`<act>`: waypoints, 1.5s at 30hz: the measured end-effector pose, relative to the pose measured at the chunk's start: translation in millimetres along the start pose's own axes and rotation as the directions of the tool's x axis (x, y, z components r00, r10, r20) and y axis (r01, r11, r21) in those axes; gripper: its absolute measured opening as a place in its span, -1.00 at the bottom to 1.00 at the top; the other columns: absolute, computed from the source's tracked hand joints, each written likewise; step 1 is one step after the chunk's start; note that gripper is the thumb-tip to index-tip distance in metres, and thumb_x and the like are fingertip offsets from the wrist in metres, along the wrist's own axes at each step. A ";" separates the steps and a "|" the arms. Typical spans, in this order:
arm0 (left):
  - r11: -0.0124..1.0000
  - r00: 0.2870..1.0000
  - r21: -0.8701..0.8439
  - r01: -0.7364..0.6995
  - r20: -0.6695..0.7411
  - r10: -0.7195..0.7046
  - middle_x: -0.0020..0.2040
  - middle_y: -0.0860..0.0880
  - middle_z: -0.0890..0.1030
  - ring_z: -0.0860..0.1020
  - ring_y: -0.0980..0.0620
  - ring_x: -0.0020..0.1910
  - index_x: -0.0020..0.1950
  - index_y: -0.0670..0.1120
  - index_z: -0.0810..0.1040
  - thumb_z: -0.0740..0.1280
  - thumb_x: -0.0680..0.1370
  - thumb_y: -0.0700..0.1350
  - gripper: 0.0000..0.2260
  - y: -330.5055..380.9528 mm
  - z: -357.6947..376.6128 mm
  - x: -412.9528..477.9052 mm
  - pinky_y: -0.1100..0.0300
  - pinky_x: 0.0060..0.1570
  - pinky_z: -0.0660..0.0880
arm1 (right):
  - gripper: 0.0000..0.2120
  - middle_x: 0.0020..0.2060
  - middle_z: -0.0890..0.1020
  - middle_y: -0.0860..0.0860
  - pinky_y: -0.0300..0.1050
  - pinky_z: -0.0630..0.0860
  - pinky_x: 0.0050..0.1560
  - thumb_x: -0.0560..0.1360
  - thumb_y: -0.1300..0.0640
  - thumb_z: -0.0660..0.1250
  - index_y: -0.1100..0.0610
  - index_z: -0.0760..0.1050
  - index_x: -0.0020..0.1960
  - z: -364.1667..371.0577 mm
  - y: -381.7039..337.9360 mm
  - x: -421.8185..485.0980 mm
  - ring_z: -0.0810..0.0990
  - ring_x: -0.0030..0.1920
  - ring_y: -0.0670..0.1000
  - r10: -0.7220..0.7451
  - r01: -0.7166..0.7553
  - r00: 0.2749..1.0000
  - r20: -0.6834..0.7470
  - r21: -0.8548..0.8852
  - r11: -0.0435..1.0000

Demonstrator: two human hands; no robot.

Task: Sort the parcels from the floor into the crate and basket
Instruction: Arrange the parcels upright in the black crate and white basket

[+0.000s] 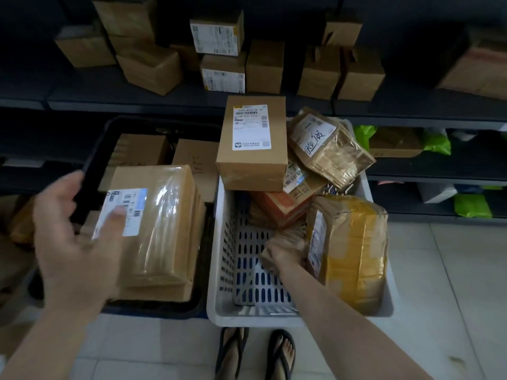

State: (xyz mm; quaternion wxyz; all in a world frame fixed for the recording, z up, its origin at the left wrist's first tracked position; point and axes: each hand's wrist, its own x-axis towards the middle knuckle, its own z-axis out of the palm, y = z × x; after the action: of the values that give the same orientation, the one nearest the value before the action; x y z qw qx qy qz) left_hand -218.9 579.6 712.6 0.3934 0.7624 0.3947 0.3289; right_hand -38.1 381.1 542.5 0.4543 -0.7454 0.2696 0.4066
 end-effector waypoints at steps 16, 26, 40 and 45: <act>0.656 0.962 0.714 -0.243 0.267 0.066 0.47 -0.32 0.11 0.03 -0.31 0.49 0.46 -0.06 0.16 0.36 0.38 0.21 -0.24 42.5 59.5 -39.3 -0.32 0.36 -0.11 | -0.40 -0.01 0.52 -0.01 -0.09 0.54 0.04 0.30 0.11 0.54 0.09 0.27 0.20 -40.9 2.0 -29.9 0.55 0.06 0.04 -0.154 0.230 0.951 0.269 -0.278 0.933; 0.787 0.961 0.611 -0.084 0.258 -0.097 0.55 -0.03 -0.29 -0.20 -0.12 0.52 0.50 0.22 -0.21 0.31 0.24 0.39 -0.01 61.1 36.0 -31.0 -0.29 0.41 -0.03 | -0.35 0.04 0.64 0.02 0.00 0.57 0.10 0.26 0.02 0.52 0.05 0.33 0.27 -93.1 -4.9 -96.1 0.64 0.04 0.05 -0.346 0.357 0.832 0.433 0.059 0.932; 0.890 -0.017 0.310 0.333 0.946 -0.323 0.12 -0.01 0.66 0.64 -0.01 0.08 0.44 0.11 0.16 0.59 0.25 -0.05 -0.11 46.5 95.1 -63.0 -0.10 0.13 0.55 | -0.33 -0.08 0.67 0.06 -0.11 0.57 -0.17 0.16 -0.20 0.42 0.02 0.51 0.23 -146.5 4.1 -101.4 0.67 -0.07 0.05 -0.334 0.392 0.709 0.621 0.047 0.919; 0.708 0.125 0.194 0.679 0.920 -0.372 0.01 -0.14 0.70 0.68 -0.14 -0.05 0.24 -0.04 0.47 0.67 -0.02 0.03 -0.13 29.7 97.9 -61.1 0.00 -0.11 0.61 | -0.75 -0.20 0.67 -0.06 -0.14 0.59 -0.18 0.51 -0.07 0.29 0.08 0.55 0.06 -127.3 -5.4 -113.6 0.65 -0.06 0.03 -0.447 0.436 0.786 0.426 0.129 0.891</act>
State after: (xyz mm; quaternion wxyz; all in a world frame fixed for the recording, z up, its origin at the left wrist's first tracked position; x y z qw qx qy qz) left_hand -158.0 482.5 680.0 0.7322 0.5503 0.2984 -0.2682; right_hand -47.5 273.1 674.3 0.5948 -0.6691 -0.0184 0.4452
